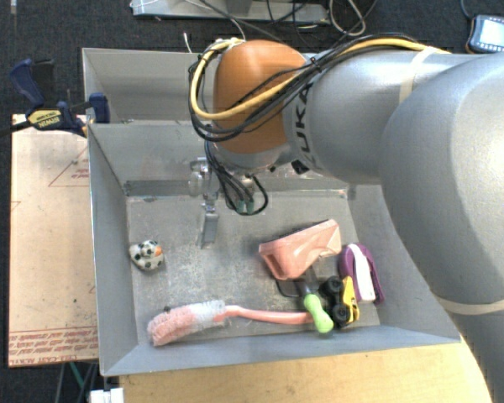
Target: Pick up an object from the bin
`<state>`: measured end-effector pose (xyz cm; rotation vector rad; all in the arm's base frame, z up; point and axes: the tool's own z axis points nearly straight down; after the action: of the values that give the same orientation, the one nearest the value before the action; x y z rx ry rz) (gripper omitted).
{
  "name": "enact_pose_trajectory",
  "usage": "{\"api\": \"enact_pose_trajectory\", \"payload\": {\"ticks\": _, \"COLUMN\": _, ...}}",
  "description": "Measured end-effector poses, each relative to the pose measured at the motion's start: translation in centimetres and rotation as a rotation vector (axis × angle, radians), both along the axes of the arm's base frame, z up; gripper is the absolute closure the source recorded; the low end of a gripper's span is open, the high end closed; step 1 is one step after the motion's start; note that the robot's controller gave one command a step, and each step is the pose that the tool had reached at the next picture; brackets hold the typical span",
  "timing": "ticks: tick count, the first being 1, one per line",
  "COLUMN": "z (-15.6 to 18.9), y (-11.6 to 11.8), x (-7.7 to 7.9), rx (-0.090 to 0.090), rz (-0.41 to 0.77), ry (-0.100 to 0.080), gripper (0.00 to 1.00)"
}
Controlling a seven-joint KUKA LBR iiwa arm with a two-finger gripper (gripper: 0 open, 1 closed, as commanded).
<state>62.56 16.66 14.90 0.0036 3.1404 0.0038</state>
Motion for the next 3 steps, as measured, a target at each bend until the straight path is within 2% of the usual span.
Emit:
{"api": "enact_pose_trajectory", "payload": {"ticks": 1, "z": 0.0, "y": 0.0, "x": 0.0, "rx": 0.000, "rz": 0.000, "ry": 0.000, "gripper": 0.00}}
{"api": "enact_pose_trajectory", "payload": {"ticks": 2, "z": -5.7, "y": 5.4, "x": -0.6, "rx": 0.002, "rz": -0.015, "ry": 0.004, "gripper": 0.00}}
{"api": "enact_pose_trajectory", "payload": {"ticks": 3, "z": -7.4, "y": 5.1, "x": -0.3, "rx": 0.000, "rz": 0.007, "ry": -0.007, "gripper": 0.00}}
